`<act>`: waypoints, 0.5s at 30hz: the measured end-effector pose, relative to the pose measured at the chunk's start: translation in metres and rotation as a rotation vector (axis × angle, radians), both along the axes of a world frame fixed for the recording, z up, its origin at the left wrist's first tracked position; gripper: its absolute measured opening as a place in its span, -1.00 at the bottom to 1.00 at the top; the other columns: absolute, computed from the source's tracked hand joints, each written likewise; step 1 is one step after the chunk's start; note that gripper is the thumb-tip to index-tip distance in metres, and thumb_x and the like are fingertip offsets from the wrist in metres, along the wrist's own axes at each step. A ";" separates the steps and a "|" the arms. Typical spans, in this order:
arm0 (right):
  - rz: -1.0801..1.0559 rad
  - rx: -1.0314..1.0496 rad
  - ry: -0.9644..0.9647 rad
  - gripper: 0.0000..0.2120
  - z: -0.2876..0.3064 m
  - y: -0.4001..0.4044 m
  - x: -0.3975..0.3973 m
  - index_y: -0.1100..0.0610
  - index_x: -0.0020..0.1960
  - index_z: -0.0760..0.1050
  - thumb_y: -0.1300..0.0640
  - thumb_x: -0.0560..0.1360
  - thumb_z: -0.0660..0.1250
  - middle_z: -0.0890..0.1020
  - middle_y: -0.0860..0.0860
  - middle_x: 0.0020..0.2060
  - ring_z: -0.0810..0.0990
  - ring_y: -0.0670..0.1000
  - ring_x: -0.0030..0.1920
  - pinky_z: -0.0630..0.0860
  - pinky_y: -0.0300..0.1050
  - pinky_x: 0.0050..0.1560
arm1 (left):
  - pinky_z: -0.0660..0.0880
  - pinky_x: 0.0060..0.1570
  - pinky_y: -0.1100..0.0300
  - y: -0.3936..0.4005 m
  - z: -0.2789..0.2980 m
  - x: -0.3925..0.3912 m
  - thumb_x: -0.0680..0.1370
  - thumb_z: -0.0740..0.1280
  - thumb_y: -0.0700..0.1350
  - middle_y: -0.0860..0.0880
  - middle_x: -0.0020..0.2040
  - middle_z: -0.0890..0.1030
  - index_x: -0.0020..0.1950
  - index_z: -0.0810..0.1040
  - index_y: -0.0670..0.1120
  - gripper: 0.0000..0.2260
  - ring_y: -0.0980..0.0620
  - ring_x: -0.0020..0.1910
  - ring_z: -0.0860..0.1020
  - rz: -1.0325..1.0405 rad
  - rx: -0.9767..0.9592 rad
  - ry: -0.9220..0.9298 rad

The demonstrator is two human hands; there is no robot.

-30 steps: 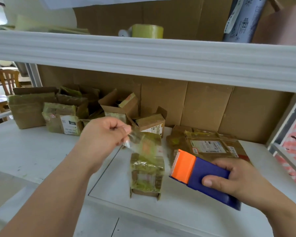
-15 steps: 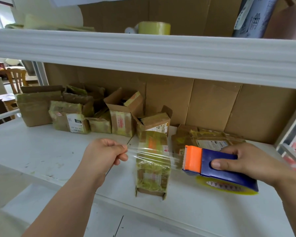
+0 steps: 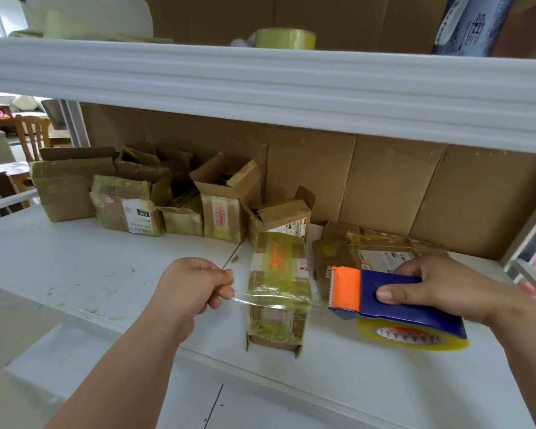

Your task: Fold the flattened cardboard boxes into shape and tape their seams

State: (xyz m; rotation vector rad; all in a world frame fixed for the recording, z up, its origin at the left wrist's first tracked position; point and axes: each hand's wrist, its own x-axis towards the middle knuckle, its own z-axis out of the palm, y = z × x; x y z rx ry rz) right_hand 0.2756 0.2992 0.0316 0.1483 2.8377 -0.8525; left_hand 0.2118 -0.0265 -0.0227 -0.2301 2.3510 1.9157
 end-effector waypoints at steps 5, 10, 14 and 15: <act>-0.008 -0.009 -0.042 -0.25 -0.004 -0.001 -0.006 0.04 -0.12 0.66 -0.61 0.11 0.34 0.72 -0.06 -0.26 0.70 -0.04 -0.20 0.52 -0.12 -0.16 | 0.27 -0.45 0.23 0.001 -0.008 -0.002 0.51 0.40 -0.24 -0.13 -0.37 0.65 -0.14 0.63 -0.29 -0.89 0.04 -0.48 0.41 0.003 0.002 -0.045; -0.010 -0.018 -0.065 -0.38 -0.018 -0.001 -0.009 0.07 -0.11 0.67 -0.47 0.22 0.43 0.72 0.02 -0.23 0.69 0.03 -0.18 0.45 -0.16 -0.21 | 0.25 -0.45 0.25 0.008 -0.016 0.002 0.51 0.43 -0.18 -0.13 -0.34 0.66 -0.12 0.63 -0.27 -0.86 0.07 -0.51 0.41 -0.067 0.032 -0.181; -0.015 -0.035 -0.086 -0.36 -0.029 -0.004 -0.009 0.11 -0.11 0.65 -0.46 0.23 0.44 0.70 0.07 -0.21 0.66 -0.02 -0.26 0.39 -0.23 -0.29 | 0.17 -0.51 0.31 0.010 -0.016 0.004 0.54 0.44 -0.10 -0.12 -0.27 0.69 -0.14 0.61 -0.22 -0.81 0.10 -0.53 0.33 -0.166 0.028 -0.288; -0.014 -0.047 -0.091 -0.38 -0.031 -0.004 -0.009 0.12 -0.11 0.65 -0.45 0.24 0.43 0.70 0.07 -0.21 0.65 -0.02 -0.27 0.39 -0.24 -0.30 | 0.17 -0.52 0.31 0.010 -0.016 0.003 0.55 0.43 -0.09 -0.13 -0.25 0.70 -0.13 0.60 -0.22 -0.80 0.10 -0.54 0.31 -0.183 0.010 -0.291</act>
